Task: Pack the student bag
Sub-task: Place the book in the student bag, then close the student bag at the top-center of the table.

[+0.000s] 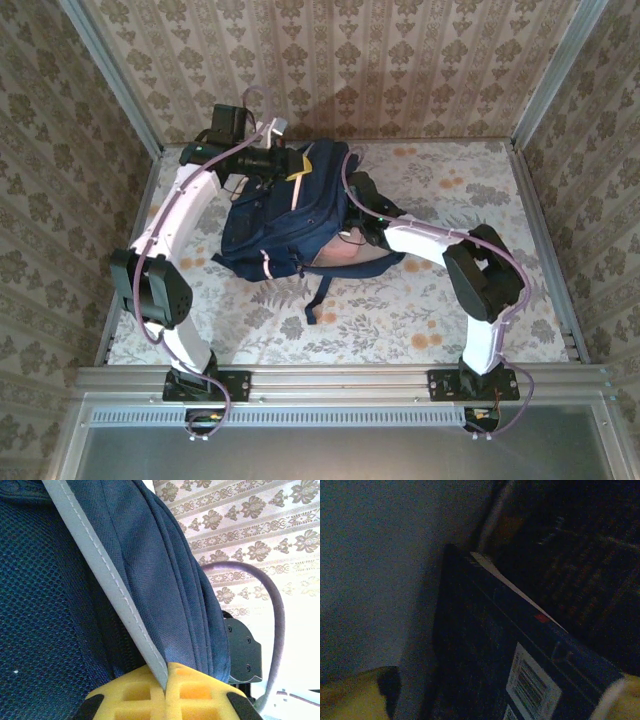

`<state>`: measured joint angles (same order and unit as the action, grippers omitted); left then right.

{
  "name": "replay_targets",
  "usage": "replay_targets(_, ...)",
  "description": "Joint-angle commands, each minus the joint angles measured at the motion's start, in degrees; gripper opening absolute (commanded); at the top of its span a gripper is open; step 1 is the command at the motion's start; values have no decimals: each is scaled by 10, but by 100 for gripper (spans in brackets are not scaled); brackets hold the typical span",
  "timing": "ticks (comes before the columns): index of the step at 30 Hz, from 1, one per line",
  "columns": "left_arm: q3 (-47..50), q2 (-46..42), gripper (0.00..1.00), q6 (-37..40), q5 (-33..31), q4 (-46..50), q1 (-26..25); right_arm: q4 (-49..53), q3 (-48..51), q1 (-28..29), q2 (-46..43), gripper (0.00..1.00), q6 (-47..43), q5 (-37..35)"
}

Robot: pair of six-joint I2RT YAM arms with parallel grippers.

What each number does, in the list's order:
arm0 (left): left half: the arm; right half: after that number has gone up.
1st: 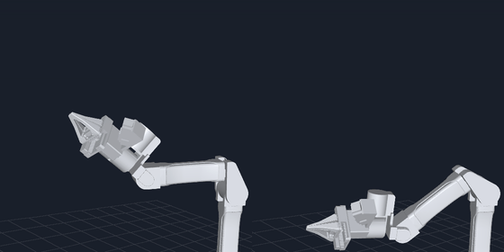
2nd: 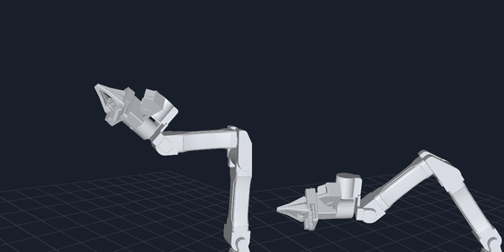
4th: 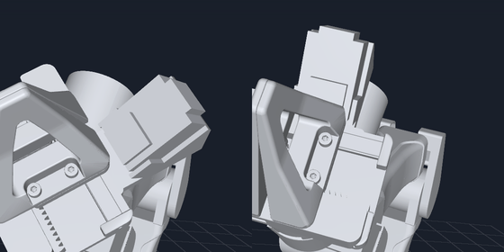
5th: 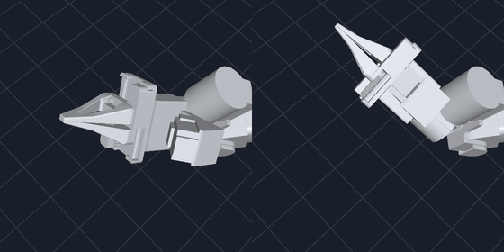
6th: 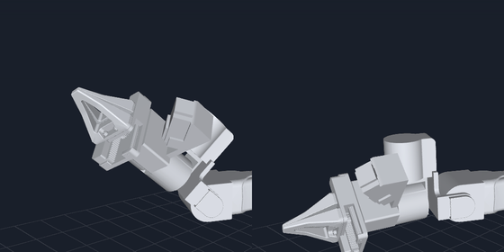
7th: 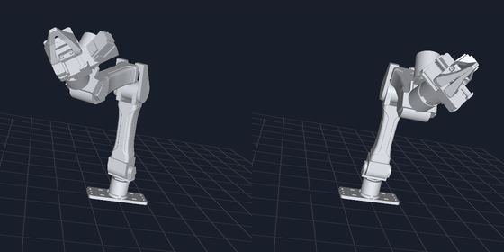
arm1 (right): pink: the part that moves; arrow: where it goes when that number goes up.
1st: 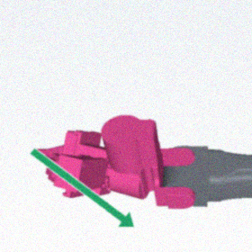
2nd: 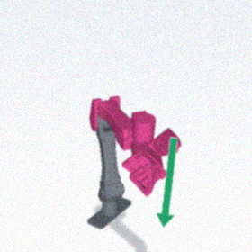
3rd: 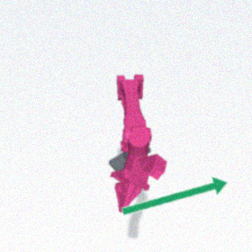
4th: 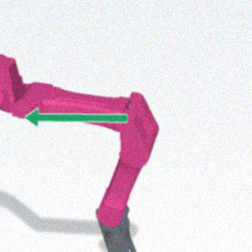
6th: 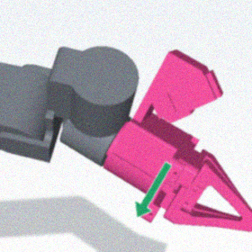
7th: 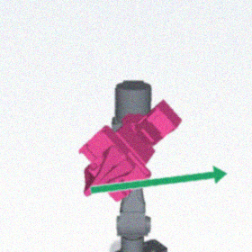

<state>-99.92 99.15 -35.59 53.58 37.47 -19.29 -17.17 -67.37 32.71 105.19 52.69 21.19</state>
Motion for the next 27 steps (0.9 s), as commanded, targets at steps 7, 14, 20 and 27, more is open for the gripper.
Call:
replay_targets(7, 3, -61, 0, 9, 20, -59, 8, 16, 131, -49, -157, 100, -70, -1)
replay_targets(14, 26, -54, 0, 49, -59, -20, -19, 151, 225, -99, -314, 95, -95, -172)
replay_targets(20, 28, 17, 0, 58, -131, -25, -85, 222, 276, -95, -437, 93, -114, -242)
replay_targets(27, 44, 56, 36, 57, -206, -13, -133, 262, 302, -52, -519, 88, -176, -251)
